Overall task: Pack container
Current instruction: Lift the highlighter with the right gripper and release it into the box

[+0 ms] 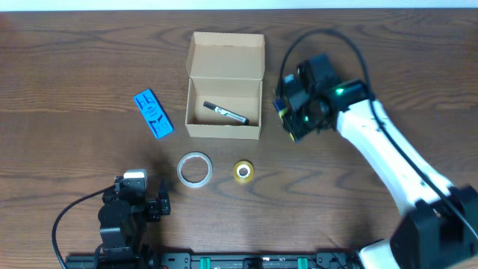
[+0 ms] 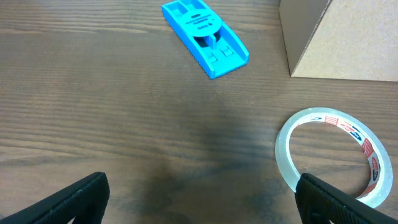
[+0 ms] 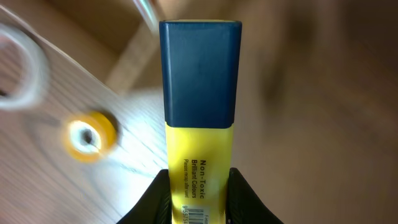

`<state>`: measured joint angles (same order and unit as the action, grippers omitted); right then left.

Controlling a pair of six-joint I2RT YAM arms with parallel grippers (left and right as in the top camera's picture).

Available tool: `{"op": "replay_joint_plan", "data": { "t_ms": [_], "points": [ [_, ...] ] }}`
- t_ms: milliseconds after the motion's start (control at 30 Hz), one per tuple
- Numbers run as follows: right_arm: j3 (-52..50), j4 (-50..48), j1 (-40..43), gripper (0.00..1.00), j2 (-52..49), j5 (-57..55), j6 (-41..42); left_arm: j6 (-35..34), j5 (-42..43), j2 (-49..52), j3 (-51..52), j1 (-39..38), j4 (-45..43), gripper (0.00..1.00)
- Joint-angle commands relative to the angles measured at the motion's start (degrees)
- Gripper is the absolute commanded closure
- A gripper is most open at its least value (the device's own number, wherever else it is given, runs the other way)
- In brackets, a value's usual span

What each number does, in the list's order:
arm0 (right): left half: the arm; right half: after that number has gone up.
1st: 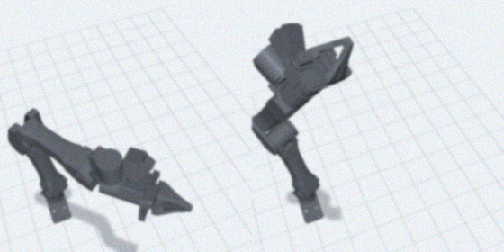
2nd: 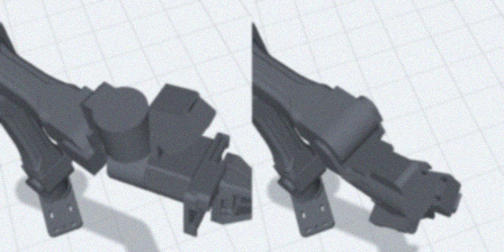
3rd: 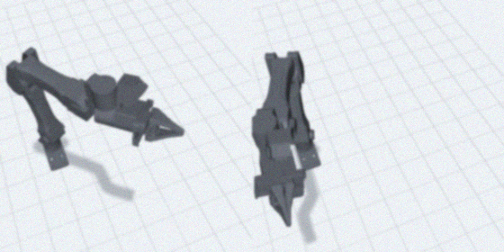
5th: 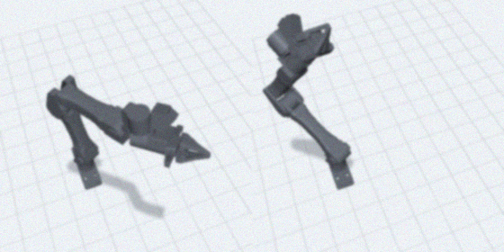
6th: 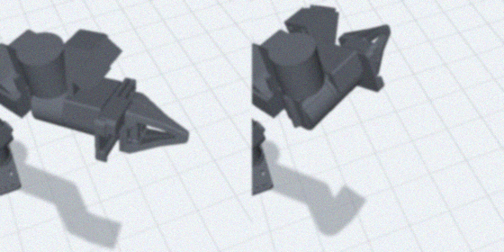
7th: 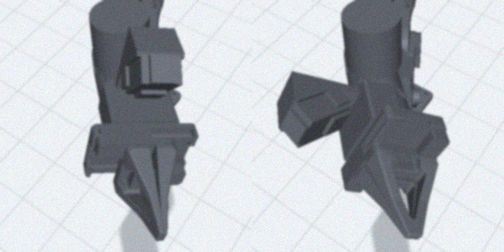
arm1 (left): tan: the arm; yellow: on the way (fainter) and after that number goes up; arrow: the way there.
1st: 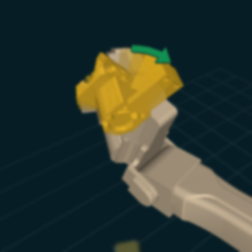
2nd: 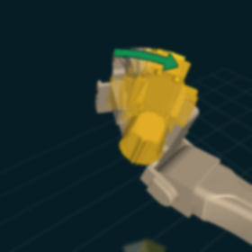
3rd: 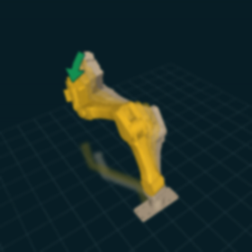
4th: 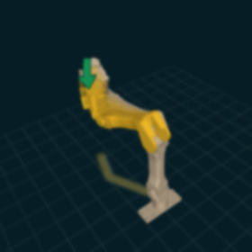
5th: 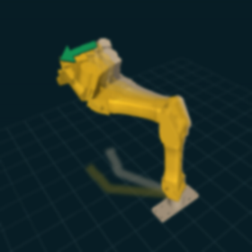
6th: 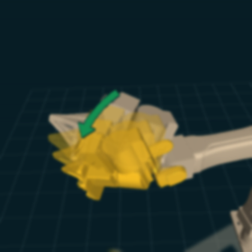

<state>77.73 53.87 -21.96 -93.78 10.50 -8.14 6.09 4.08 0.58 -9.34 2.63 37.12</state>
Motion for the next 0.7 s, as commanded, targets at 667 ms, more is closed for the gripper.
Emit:
{"op": "replay_joint_plan", "data": {
  "t_ms": [667],
  "points": [
    [23.7,-2.9,-13.4,0.96,-23.6,-3.3,-15.1,0.6,0.0,-0.3,0.3,0.4,0.1,0.05]
  ]
}}
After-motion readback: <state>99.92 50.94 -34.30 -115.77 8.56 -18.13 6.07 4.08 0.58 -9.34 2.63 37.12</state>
